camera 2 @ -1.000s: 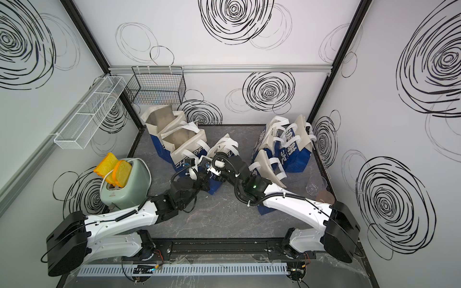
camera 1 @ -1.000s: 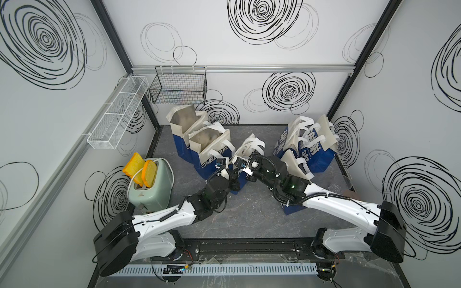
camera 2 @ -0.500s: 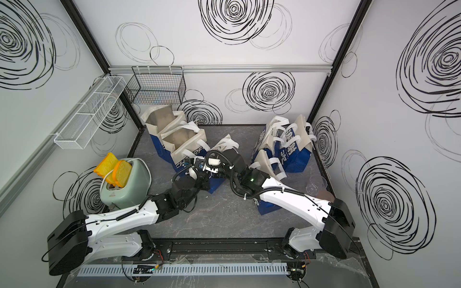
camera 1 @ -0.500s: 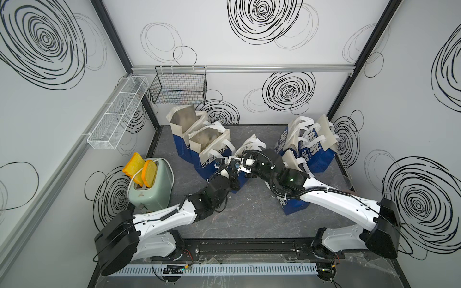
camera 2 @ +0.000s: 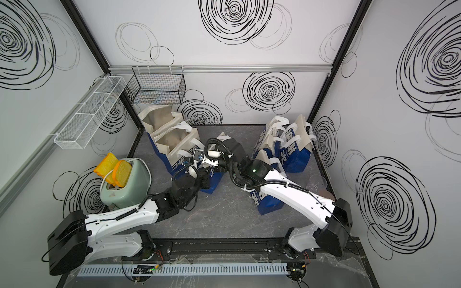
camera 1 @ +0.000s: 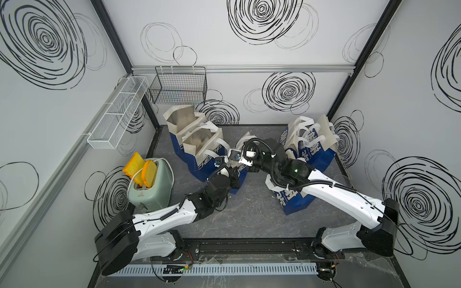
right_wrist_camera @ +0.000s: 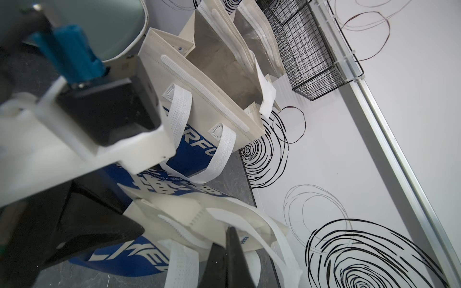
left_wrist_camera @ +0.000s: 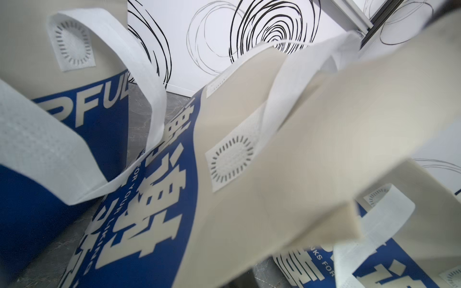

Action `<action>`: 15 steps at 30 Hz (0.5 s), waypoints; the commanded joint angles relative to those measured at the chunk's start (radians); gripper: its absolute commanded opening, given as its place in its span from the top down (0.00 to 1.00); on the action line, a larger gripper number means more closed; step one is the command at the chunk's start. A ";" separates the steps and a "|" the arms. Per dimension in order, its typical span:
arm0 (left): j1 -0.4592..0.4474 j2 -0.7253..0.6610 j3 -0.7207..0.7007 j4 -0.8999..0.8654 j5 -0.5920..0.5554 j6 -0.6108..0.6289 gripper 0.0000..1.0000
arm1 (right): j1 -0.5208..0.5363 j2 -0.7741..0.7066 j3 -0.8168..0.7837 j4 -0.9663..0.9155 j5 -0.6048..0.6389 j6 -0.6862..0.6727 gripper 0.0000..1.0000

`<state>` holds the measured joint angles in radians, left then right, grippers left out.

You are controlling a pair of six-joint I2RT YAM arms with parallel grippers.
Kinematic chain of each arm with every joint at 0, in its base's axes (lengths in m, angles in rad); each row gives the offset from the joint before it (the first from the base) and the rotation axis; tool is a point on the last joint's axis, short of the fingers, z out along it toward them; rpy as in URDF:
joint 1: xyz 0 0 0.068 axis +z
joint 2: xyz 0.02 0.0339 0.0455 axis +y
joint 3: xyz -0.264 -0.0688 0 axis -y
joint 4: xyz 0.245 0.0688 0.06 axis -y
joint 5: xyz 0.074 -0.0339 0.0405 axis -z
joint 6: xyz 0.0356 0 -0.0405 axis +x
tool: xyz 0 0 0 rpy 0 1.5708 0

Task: Open the takeout bag
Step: Open the takeout bag at the center of the board.

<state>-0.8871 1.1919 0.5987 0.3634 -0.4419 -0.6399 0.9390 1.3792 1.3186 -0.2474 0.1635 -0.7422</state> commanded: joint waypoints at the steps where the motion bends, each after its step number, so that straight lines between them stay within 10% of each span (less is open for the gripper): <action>1: 0.009 0.034 -0.036 -0.229 0.014 -0.005 1.00 | -0.002 -0.051 0.076 0.168 -0.033 0.024 1.00; 7: 0.010 0.012 -0.019 -0.222 0.022 0.014 1.00 | -0.011 -0.162 -0.106 0.222 -0.061 0.089 0.56; 15: 0.024 -0.009 -0.007 -0.227 0.030 0.019 1.00 | -0.046 -0.302 -0.288 0.214 -0.102 0.181 0.56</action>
<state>-0.8738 1.1797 0.5964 0.2588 -0.4267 -0.6281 0.8948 1.1019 1.0866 -0.0528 0.0872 -0.6075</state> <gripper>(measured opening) 0.050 0.447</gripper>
